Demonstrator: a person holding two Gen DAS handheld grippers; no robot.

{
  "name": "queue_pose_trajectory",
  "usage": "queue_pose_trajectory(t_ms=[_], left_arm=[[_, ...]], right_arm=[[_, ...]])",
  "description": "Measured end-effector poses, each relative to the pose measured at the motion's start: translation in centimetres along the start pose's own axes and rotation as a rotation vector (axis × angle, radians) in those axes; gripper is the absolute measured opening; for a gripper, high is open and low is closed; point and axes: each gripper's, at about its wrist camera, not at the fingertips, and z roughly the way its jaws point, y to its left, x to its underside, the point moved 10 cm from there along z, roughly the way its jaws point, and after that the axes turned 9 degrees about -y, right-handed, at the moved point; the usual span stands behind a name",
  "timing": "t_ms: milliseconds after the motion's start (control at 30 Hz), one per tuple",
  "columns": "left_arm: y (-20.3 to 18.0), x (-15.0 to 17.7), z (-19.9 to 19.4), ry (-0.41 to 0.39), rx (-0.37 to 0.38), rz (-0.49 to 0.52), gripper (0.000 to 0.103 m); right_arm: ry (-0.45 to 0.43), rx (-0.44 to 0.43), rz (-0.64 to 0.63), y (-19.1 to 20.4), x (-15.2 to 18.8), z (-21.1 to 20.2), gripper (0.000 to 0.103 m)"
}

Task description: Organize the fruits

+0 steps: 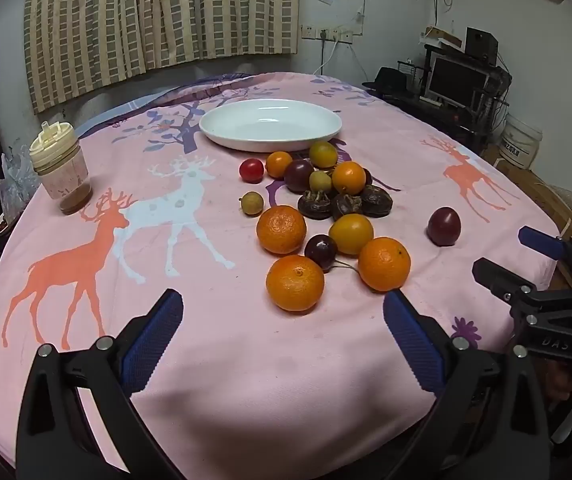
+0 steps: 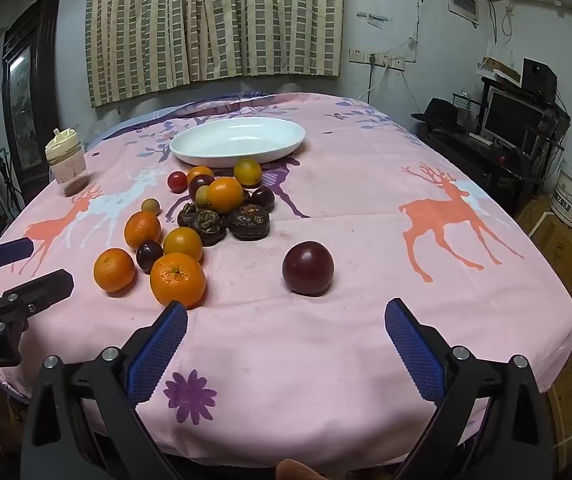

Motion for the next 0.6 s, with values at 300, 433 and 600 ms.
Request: queue_pose_trajectory(t_ms=[300, 433, 600], left_arm=[[0.24, 0.27, 0.45, 0.014, 0.005, -0.015, 0.098], [0.32, 0.39, 0.47, 0.011, 0.003, -0.015, 0.098], [0.26, 0.38, 0.45, 0.012, 0.003, -0.013, 0.098]], right_arm=[[-0.002, 0.004, -0.003, 0.03, -0.01, 0.01, 0.099], [0.000, 0.005, -0.003, 0.03, 0.01, 0.03, 0.099], [0.000, 0.004, -0.003, 0.01, 0.01, 0.04, 0.099]])
